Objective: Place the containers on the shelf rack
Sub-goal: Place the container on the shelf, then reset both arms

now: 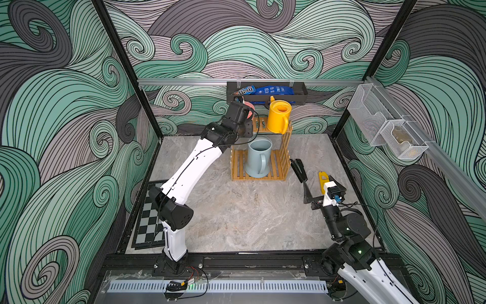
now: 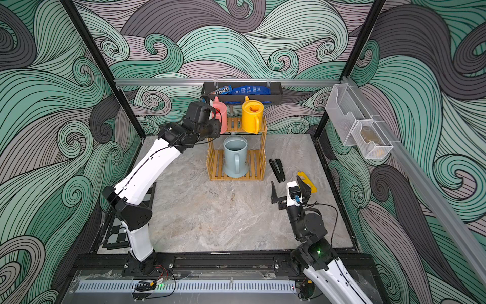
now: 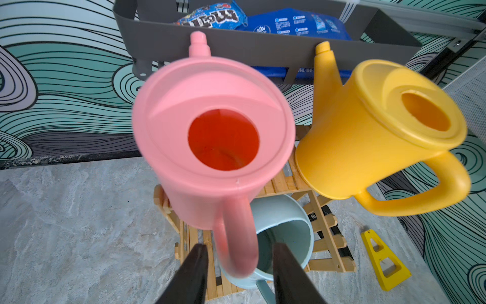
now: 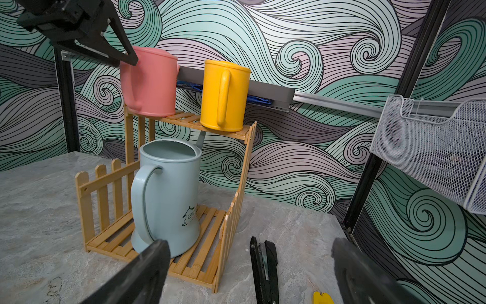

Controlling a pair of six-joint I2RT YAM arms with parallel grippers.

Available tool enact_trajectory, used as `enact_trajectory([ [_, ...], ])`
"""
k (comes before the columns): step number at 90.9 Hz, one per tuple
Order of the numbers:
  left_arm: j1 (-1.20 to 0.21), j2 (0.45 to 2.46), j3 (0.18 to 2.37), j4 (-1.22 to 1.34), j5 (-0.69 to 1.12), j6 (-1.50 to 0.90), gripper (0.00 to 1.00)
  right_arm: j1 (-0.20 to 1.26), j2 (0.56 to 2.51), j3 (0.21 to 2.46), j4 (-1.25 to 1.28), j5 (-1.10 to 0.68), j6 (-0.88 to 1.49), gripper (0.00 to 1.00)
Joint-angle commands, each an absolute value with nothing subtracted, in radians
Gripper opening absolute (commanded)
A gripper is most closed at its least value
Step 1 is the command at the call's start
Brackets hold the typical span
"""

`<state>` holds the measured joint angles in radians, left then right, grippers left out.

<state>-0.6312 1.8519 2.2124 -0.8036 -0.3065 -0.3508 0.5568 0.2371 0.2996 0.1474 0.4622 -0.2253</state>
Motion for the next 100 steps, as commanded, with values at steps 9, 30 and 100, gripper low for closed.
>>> enact_trajectory([
  [9, -0.638, 1.736, 2.174, -0.771, -0.331, -0.287, 0.55, 0.552, 0.232, 0.293, 0.173, 0.472, -0.223, 0.99],
  [30, -0.599, 1.611, 2.074, -0.741, -0.346, -0.201, 0.65, 0.552, 0.243, 0.294, 0.175, 0.472, -0.221, 0.99],
  [100, -0.1, 1.188, 1.301, -0.471, -0.079, -0.017, 0.96, 0.458, 0.668, 0.453, 0.309, 0.495, -0.092, 0.99],
])
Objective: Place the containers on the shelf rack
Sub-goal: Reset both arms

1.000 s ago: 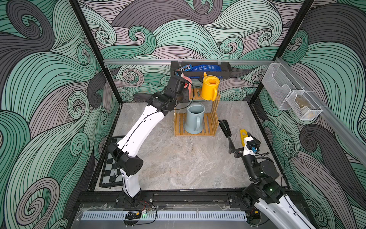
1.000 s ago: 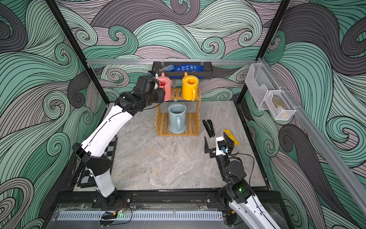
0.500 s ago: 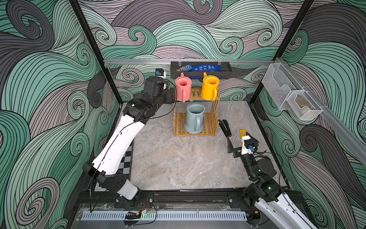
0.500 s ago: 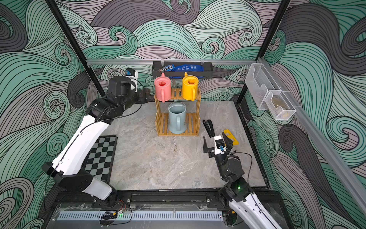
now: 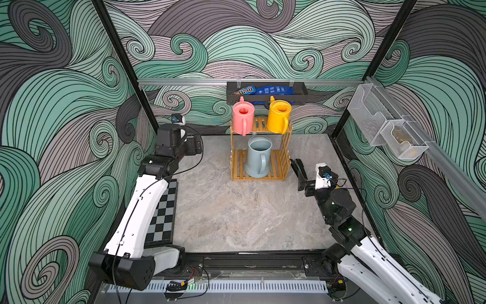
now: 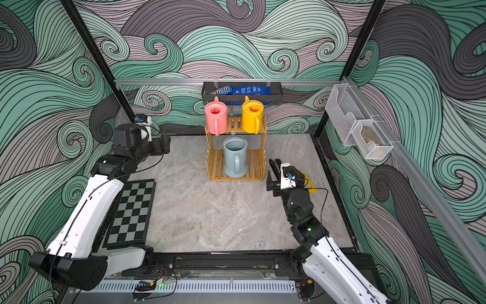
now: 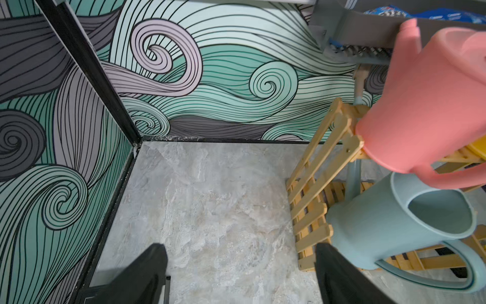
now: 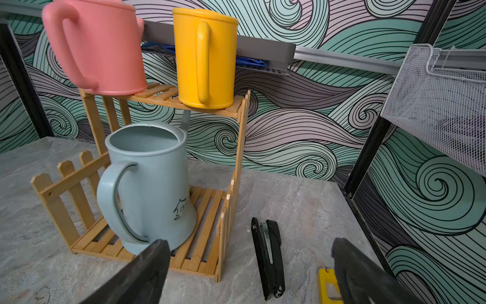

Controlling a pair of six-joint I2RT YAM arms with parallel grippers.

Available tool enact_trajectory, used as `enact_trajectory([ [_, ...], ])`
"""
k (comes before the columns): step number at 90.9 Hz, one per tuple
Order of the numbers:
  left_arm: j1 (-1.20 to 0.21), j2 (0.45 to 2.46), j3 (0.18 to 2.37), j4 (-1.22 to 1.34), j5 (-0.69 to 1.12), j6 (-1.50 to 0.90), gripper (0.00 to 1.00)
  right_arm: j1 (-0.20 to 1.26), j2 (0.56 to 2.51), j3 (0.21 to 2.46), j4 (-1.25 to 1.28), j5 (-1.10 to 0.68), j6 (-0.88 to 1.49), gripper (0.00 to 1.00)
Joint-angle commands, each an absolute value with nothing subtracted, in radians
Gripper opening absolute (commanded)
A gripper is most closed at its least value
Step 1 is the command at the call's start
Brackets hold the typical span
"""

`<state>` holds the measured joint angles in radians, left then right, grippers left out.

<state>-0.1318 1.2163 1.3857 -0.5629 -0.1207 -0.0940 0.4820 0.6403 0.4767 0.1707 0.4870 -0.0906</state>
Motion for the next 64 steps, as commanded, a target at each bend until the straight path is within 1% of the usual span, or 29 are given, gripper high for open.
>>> enact_trajectory([
  [1, -0.097, 1.186, 1.289, -0.466, -0.077, -0.012, 0.96, 0.458, 0.668, 0.453, 0.309, 0.495, -0.092, 0.99],
  [11, -0.077, 1.183, 1.18, -0.418, -0.067, 0.026, 0.99, 0.429, 0.71, 0.405, 0.435, 0.463, -0.099, 0.99],
  [24, -0.072, 1.184, 1.041, -0.342, -0.019, 0.073, 0.99, 0.371, 0.78, 0.347, 0.601, 0.425, -0.068, 0.99],
  [40, -0.072, 1.199, 0.904, -0.24, 0.017, 0.067, 0.99, 0.299, 0.899, 0.324, 0.685, 0.468, 0.063, 0.99],
  [64, -0.071, 1.233, 0.694, 0.022, -0.002, 0.056, 0.99, 0.288, 1.107, 0.23, 0.906, 0.635, 0.053, 0.99],
])
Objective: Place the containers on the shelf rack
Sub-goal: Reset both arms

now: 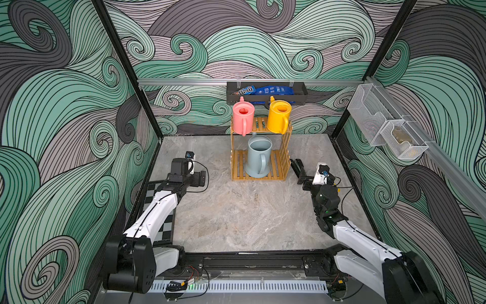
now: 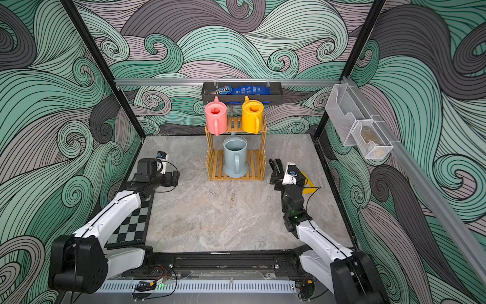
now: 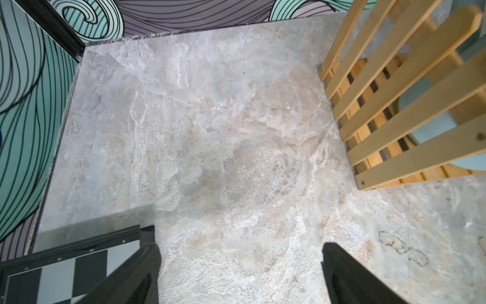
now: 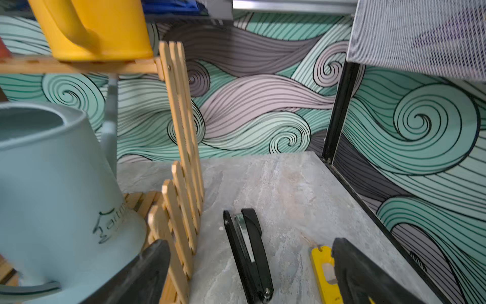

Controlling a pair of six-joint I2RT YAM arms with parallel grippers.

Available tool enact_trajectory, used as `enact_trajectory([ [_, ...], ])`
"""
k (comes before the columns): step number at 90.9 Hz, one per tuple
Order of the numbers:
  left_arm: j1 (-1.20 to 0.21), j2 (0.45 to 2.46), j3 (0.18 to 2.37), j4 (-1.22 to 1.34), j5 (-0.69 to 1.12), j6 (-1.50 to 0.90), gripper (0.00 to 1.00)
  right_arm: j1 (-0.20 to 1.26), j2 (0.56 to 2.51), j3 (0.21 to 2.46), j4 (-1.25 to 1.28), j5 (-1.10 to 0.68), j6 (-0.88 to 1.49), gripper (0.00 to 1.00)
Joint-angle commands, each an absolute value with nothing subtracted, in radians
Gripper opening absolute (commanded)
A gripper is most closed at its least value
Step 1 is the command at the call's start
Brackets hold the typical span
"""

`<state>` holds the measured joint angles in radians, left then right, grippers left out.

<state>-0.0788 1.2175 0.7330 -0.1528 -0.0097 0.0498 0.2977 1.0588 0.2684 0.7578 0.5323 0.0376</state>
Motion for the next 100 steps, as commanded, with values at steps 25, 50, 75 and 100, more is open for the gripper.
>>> enact_trajectory([
  [25, -0.071, 1.302, 0.594, 0.275, -0.036, 0.058, 0.99, 0.261, 1.274, 0.168, 1.131, 0.61, 0.037, 0.99],
  [50, -0.066, 1.415, 0.504, 0.554, -0.064, 0.059, 0.99, 0.252, 1.414, 0.176, 1.326, 0.551, -0.048, 0.99],
  [75, -0.038, 1.575, 0.36, 0.995, -0.102, 0.051, 0.99, 0.231, 1.534, 0.141, 1.547, 0.514, -0.074, 0.99],
  [100, -0.037, 1.574, 0.421, 0.86, -0.099, 0.051, 0.99, 0.227, 1.533, 0.133, 1.557, 0.487, -0.078, 0.99],
])
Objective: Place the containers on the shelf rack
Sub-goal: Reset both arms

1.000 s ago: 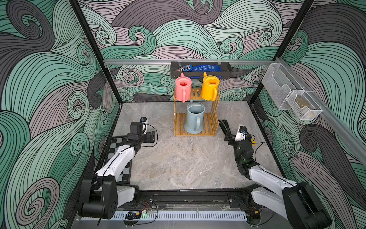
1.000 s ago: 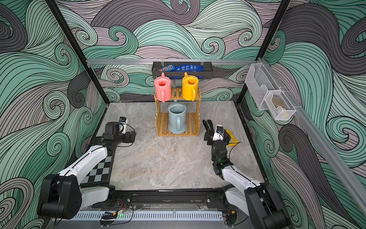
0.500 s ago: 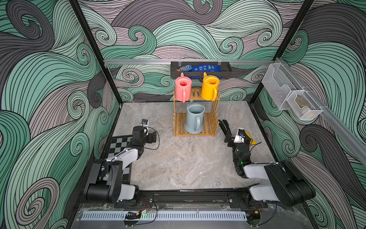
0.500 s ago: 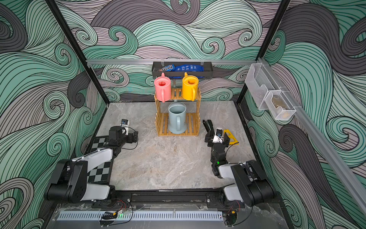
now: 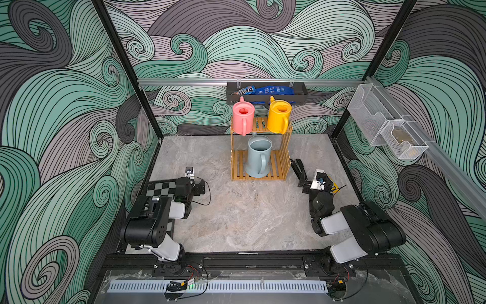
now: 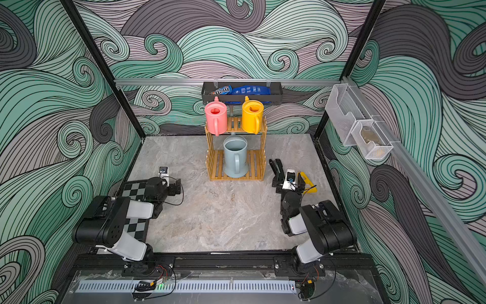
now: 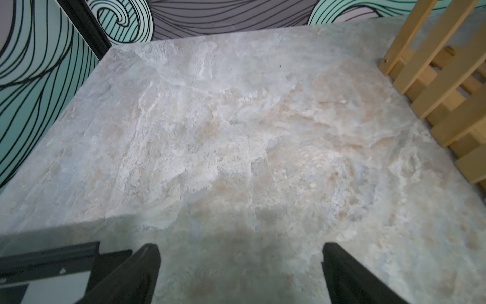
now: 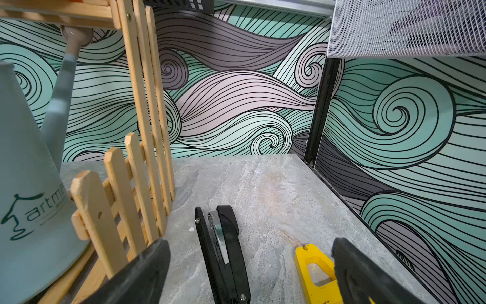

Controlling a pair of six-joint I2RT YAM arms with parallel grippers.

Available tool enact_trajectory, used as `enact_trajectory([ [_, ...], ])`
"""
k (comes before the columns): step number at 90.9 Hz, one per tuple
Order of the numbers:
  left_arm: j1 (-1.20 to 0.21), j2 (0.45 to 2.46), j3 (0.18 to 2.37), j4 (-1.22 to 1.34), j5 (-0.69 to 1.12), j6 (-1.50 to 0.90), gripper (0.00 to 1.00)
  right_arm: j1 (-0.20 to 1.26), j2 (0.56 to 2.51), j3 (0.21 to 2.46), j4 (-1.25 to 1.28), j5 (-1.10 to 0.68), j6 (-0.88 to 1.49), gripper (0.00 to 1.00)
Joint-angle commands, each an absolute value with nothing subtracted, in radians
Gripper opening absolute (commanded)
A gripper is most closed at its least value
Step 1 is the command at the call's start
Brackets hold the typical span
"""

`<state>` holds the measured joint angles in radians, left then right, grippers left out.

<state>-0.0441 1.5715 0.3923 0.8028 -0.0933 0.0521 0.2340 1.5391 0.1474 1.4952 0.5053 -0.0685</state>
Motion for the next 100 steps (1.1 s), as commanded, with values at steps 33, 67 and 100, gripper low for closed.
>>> enact_trajectory([
  [33, -0.038, 1.582, 0.417, 0.879, -0.083, 0.066, 0.99, 0.227, 1.441, 0.131, 1.489, 0.467, -0.08, 0.99],
  [67, -0.038, 1.582, 0.414, 0.883, -0.083, 0.065, 0.99, 0.19, 1.521, 0.124, 1.535, 0.425, -0.043, 0.99],
  [100, -0.038, 1.582, 0.415, 0.882, -0.083, 0.065, 0.99, 0.092, 1.582, 0.183, 1.455, 0.224, 0.026, 0.99],
])
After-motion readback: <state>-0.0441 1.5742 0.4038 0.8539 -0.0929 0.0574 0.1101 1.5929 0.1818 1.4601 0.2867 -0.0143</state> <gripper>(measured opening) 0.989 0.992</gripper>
